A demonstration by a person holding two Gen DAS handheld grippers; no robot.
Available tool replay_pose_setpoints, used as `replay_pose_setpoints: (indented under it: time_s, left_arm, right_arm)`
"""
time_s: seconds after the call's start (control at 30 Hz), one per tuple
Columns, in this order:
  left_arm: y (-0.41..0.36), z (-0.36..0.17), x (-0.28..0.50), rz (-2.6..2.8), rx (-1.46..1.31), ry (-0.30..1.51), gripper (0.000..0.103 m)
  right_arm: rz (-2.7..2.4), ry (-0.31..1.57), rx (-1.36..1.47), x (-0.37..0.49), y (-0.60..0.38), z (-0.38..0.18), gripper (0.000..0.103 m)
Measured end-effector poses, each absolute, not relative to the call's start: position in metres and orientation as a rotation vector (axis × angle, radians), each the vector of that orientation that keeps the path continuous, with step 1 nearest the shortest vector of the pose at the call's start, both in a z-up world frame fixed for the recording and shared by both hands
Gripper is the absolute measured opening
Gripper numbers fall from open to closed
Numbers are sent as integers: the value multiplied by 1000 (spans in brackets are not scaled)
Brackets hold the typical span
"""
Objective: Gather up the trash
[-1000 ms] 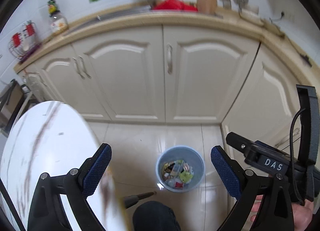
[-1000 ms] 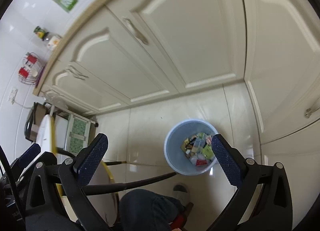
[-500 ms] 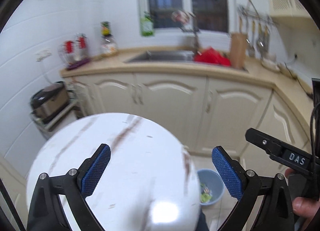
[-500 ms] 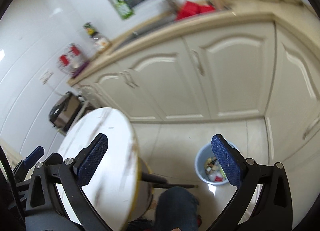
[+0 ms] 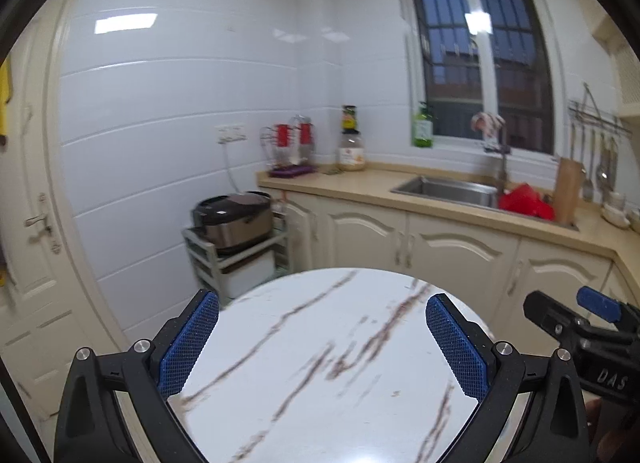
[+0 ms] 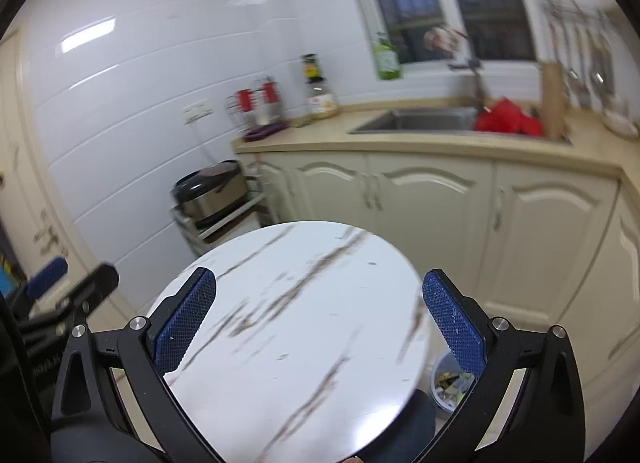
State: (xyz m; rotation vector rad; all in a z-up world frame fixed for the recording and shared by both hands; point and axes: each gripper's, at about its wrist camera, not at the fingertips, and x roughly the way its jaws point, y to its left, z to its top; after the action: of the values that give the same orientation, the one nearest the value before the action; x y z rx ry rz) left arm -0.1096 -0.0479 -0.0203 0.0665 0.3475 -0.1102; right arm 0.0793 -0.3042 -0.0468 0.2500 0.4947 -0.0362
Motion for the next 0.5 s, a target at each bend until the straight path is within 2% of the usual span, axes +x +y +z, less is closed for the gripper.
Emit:
replay_pose_setpoints:
  time_s: [0.23,0.5]
  left_arm:
    - [-23,-33,-168,-27,42,292,102]
    - [-1,-51,-221,-13,-12,269,102]
  right_arm:
    - [21,450,149,64,-231,-38,103]
    - [6,391,96,46,-203,-24,103]
